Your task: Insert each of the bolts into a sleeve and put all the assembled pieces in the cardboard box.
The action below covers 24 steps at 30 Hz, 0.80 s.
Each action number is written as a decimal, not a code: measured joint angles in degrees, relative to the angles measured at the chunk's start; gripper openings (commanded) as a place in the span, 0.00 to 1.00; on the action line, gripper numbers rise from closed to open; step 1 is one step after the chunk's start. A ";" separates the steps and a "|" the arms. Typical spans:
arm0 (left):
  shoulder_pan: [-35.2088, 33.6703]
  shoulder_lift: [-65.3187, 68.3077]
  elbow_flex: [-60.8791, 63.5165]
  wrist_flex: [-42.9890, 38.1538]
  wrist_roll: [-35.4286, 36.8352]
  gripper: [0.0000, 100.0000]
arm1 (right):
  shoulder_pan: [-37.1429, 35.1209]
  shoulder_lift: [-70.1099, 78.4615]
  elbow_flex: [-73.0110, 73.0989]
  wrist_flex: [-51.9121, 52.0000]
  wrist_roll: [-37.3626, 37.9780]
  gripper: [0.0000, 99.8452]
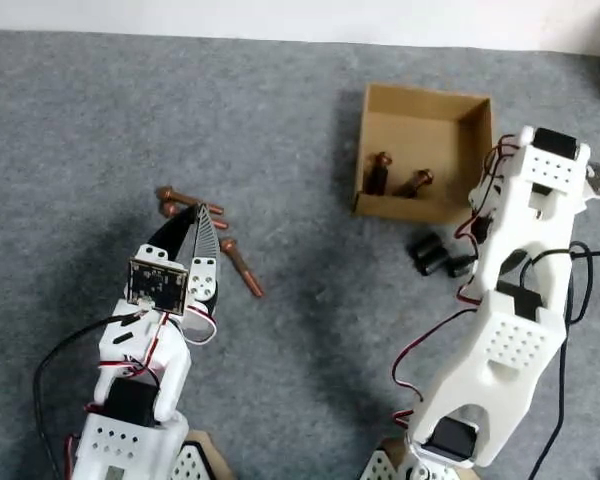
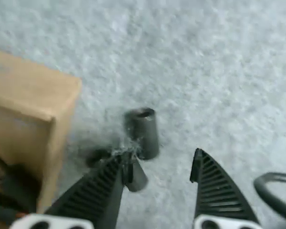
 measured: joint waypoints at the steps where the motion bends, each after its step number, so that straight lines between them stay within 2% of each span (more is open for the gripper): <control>1: 0.00 0.00 0.00 0.00 0.00 0.03 | 0.00 0.62 0.09 -1.05 0.00 0.19; 8: 0.00 0.00 0.00 0.00 0.00 0.03 | -0.09 8.53 2.02 -5.63 0.00 0.19; 19: 0.00 0.00 0.00 0.00 0.00 0.03 | -1.05 13.98 1.05 -5.80 0.00 0.18; 21: 0.00 0.00 0.00 0.00 0.00 0.03 | -1.93 13.98 1.05 -5.80 0.00 0.12; 23: 0.00 0.00 0.00 0.00 0.00 0.03 | -2.64 13.98 1.05 -5.80 0.00 0.00; 24: 0.00 0.00 0.00 0.00 0.00 0.03 | -2.90 13.98 1.05 -5.71 0.00 0.01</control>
